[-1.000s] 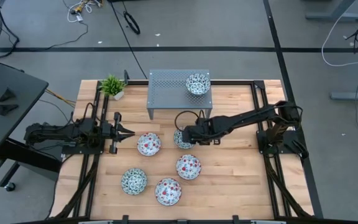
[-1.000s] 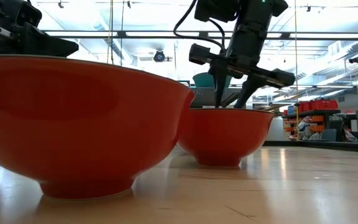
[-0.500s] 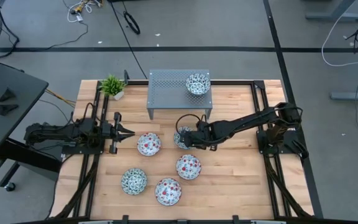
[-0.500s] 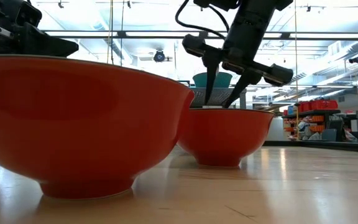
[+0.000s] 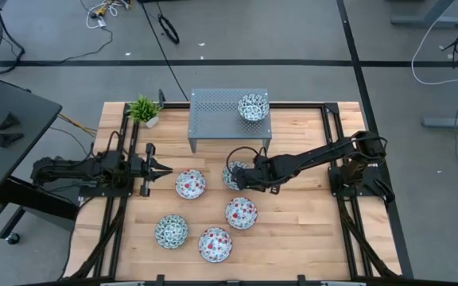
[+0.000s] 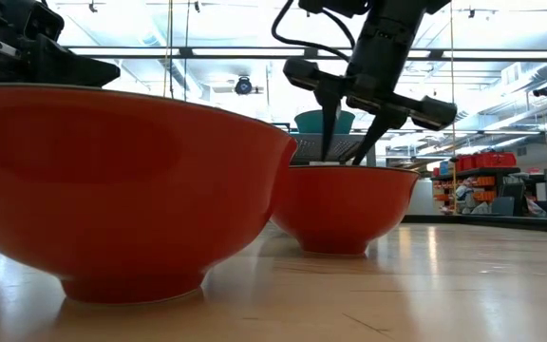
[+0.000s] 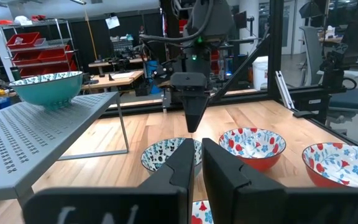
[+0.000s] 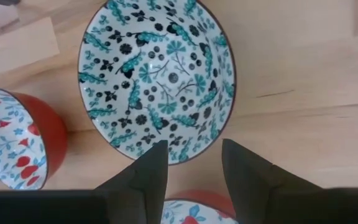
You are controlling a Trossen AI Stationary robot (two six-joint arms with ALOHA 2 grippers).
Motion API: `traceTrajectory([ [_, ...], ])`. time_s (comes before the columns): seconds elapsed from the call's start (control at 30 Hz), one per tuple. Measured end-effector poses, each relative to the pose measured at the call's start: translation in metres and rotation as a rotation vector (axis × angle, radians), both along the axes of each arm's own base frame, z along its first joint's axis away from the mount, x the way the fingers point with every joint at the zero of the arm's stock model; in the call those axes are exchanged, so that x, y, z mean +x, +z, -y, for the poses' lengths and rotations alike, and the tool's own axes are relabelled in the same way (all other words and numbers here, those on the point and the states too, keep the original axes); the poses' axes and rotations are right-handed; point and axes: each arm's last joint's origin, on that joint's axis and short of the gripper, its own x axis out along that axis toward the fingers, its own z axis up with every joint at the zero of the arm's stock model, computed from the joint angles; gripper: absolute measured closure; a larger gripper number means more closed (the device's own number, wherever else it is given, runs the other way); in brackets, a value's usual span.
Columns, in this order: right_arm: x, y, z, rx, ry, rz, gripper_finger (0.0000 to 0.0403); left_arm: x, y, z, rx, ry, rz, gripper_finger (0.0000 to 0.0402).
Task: Pick & Place Mini bowls
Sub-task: Stack the top blue and white patterned bowl on top of the other blue and white patterned bowl on the shelf
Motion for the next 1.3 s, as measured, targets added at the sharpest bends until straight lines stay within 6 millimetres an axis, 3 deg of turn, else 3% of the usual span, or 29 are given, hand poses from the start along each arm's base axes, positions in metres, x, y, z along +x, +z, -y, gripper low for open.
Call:
traceTrajectory([
  [0.43,0.001,0.000,0.008,0.004,-0.033,-0.001,0.0250,0.000,0.000,0.000,0.000,0.000,0.000,0.0365],
  [0.67,-0.005,-0.015,0.006,0.040,-0.027,-0.012,0.0250,0.000,0.000,0.000,0.000,0.000,0.000,0.0365],
  [1.3,-0.007,-0.023,0.019,0.001,-0.079,-0.016,0.0250,0.000,0.000,0.000,0.000,0.000,0.000,0.0365],
])
